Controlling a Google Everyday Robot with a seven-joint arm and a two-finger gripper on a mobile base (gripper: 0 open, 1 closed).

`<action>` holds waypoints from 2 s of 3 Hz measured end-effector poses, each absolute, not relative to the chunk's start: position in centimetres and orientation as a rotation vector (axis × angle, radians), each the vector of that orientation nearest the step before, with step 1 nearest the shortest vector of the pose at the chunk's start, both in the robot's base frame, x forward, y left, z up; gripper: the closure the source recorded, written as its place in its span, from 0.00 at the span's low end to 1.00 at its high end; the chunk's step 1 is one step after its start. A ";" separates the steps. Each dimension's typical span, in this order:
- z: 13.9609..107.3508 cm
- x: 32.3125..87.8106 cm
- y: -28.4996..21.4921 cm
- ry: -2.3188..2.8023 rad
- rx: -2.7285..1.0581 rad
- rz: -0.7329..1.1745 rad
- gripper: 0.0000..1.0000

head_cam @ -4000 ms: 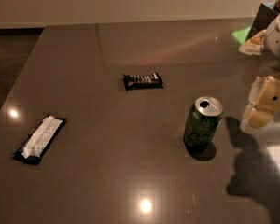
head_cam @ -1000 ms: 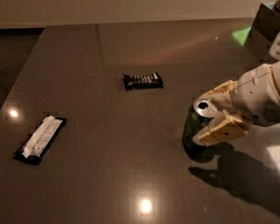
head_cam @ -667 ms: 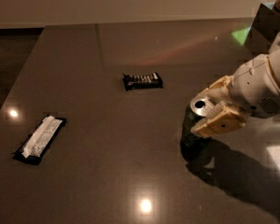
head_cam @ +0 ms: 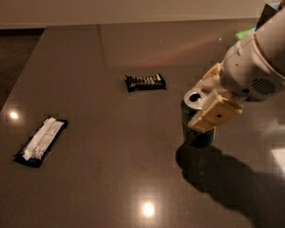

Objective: Knock green can over

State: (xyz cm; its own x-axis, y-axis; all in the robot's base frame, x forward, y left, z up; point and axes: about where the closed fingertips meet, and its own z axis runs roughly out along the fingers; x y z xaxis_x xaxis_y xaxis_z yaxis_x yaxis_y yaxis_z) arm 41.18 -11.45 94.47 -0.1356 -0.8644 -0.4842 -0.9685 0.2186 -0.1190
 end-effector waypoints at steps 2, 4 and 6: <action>93.4 41.8 -10.8 2.178 -1.935 -0.007 1.00; 90.8 43.1 -10.5 2.264 -2.072 -0.141 0.65; 89.5 43.4 -9.6 2.271 -2.137 -0.179 0.18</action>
Offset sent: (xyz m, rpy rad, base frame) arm 0.0169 0.0015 -0.0373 -0.5675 0.1038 0.0673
